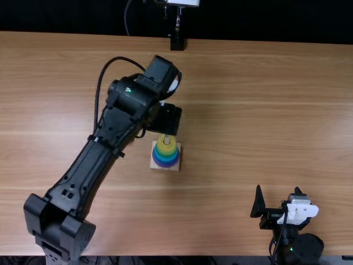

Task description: Build the Hanoi tower: stack the rings onto the peg from bottom to top in this color order: purple, dark blue, light blue, dark green, light green, yellow, orange.

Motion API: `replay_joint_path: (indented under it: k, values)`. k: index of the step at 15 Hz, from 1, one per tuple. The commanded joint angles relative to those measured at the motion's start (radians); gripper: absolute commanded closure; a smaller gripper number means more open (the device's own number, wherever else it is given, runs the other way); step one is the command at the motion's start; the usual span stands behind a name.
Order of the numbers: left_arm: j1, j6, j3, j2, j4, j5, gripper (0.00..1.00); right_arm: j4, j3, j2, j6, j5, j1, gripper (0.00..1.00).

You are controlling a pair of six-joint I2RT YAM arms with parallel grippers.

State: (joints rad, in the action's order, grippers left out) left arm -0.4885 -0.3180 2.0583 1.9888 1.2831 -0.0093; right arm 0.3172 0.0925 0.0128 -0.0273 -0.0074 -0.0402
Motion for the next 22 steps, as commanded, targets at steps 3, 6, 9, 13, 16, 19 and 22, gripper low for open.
replay_joint_path:
  k: [3,6,9,13,16,19,22]
  values:
    - [0.039,0.029,0.054,-0.067,-0.035,-0.14,0.0,0.072,-0.077,-0.013,-0.002,0.002,-0.009,0.0]
    - [0.113,0.034,-0.178,-0.159,-0.234,-0.132,0.0,0.072,-0.077,-0.013,-0.002,0.002,-0.009,0.0]
    - [0.16,0.031,-0.475,-0.242,-0.521,-0.094,0.0,0.072,-0.077,-0.013,-0.002,0.002,-0.009,0.0]
    - [0.179,0.034,-0.603,-0.248,-0.539,-0.086,0.0,0.072,-0.077,-0.013,-0.002,0.002,-0.009,0.0]
    - [0.191,0.057,-0.626,-0.226,-0.519,-0.085,0.0,0.072,-0.077,-0.013,-0.002,0.002,-0.009,0.0]
    - [0.185,0.254,-0.627,-0.128,-0.464,-0.09,0.0,0.074,-0.077,-0.013,-0.002,0.002,-0.009,0.0]
    - [0.183,0.277,-0.621,-0.085,-0.449,-0.09,0.0,0.072,-0.077,-0.013,-0.002,0.002,-0.009,0.0]
